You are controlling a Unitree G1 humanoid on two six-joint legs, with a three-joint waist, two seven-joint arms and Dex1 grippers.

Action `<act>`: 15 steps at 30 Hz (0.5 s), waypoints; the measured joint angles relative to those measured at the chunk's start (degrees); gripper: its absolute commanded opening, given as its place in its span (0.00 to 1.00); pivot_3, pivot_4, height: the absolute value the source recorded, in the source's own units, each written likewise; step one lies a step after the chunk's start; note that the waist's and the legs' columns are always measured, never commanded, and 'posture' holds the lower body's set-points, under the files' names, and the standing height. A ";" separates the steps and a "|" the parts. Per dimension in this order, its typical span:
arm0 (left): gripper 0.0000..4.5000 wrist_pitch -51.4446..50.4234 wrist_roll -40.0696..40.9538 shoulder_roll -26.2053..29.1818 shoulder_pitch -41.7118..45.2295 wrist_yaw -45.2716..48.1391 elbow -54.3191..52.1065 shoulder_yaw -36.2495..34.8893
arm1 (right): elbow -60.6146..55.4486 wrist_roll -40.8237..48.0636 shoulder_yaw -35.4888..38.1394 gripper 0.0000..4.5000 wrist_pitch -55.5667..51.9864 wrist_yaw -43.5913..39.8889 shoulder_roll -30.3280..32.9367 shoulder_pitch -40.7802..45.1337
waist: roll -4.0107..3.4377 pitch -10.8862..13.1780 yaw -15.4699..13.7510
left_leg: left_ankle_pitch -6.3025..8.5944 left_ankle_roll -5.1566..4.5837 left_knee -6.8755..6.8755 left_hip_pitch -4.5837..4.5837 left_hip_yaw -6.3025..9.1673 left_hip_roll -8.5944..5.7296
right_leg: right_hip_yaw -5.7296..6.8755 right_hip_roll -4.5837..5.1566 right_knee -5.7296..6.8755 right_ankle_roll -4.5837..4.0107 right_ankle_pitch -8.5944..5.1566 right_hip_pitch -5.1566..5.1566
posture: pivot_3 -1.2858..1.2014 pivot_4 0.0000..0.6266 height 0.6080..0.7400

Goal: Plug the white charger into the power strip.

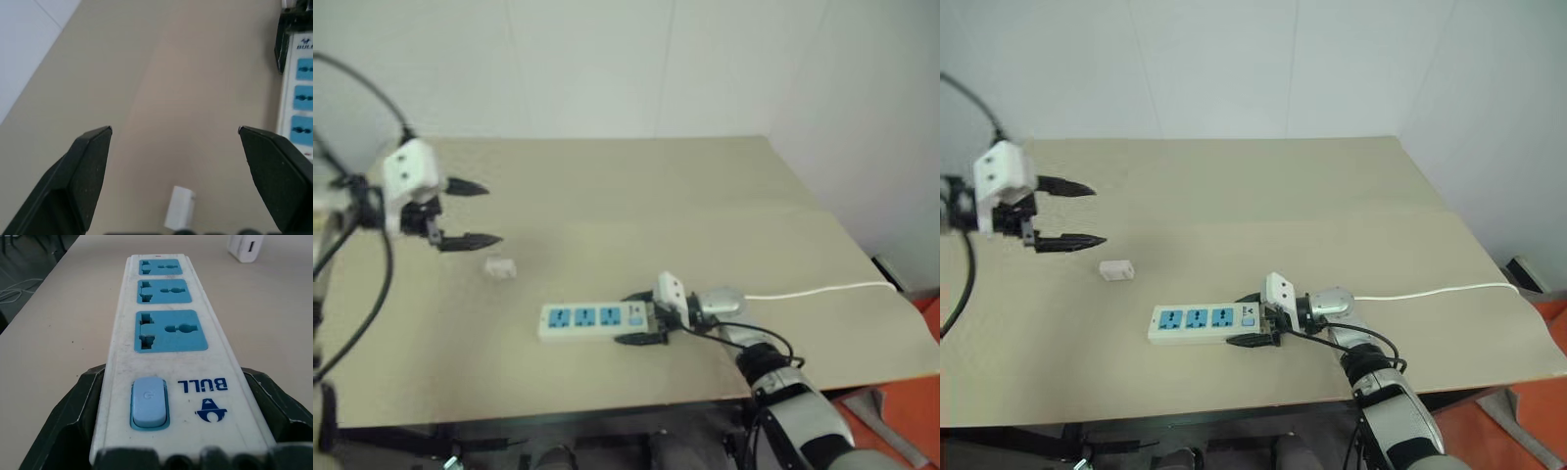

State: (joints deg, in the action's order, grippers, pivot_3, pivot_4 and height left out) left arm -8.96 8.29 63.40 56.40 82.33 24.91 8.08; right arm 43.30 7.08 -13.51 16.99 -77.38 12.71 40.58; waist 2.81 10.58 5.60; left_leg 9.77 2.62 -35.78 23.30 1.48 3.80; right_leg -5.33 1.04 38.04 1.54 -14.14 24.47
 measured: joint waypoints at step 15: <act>1.00 32.15 -35.63 -19.29 30.76 9.19 47.20 27.04 | -2.15 -0.25 -0.91 0.76 -0.37 -0.40 0.41 -0.14 | -0.07 0.09 0.05 | 0.02 -0.04 -0.06 0.23 0.02 0.02 | -0.07 -0.04 0.07 0.04 0.00 0.18 | 0.52 0.24 1.00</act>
State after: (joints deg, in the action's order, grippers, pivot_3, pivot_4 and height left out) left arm 23.19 -27.35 44.11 87.16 91.52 72.12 35.12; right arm 41.15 6.82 -14.42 16.62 -77.78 13.13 40.43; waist 2.74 10.67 5.65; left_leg 9.80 2.57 -35.84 23.53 1.50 3.83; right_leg -5.40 1.00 38.11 1.58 -14.14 24.66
